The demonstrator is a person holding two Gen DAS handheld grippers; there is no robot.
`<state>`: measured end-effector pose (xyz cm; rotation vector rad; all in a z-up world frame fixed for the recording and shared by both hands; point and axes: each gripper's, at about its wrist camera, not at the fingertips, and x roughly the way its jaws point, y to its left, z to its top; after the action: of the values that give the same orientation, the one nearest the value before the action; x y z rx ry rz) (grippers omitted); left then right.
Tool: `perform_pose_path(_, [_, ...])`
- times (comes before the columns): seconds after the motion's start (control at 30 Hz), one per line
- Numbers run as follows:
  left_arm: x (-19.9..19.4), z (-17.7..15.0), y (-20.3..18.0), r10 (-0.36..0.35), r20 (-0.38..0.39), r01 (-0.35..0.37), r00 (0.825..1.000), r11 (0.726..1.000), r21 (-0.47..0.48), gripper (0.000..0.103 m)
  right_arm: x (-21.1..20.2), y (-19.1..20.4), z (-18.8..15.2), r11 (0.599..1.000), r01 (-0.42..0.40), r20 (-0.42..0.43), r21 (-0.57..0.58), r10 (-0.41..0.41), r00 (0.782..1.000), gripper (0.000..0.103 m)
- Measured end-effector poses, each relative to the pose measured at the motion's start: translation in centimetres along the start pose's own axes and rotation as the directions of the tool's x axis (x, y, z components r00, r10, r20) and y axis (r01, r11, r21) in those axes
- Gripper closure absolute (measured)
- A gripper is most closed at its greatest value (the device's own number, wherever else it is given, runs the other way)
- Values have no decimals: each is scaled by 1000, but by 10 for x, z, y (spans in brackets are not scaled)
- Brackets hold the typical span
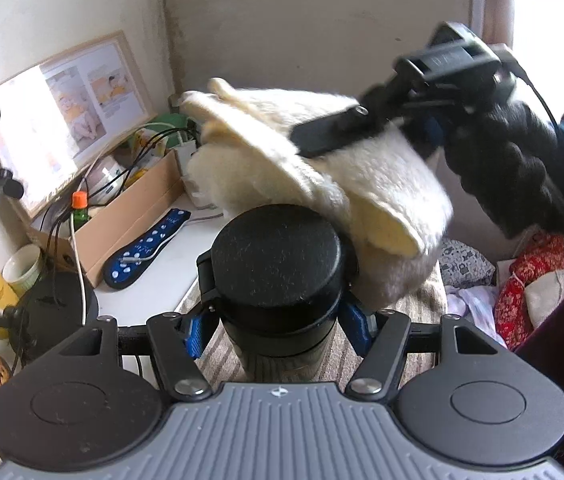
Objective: Clean container
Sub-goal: 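Rub the cloth across the bottle lid with the right gripper, then wipe the cloth down the bottle's side with the right gripper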
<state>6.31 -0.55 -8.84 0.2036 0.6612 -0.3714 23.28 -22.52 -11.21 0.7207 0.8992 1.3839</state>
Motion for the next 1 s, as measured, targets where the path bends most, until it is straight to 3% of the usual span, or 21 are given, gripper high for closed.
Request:
perform_pose_path(0.27, [3,0,-4,-13,5,13,1000,999,52,39,5,-31,-7,994,94,-74,59,-90,993,81])
perform_pose_path(0.53, [4,2,-4,-11,-1,11,1000,999,46,39,21,-70,-16,975,217,-200,41,-205,958,81])
perform_pose_path(0.9, [8,6,-7,24,-11,-24,1000,1000,9,39,49,-97,-24,927,347,-327,-145,-376,867,81])
perform_pose_path(1.0, [11,8,-7,32,-14,-32,999,999,2,39,58,-98,-32,894,374,-362,-247,-443,820,82])
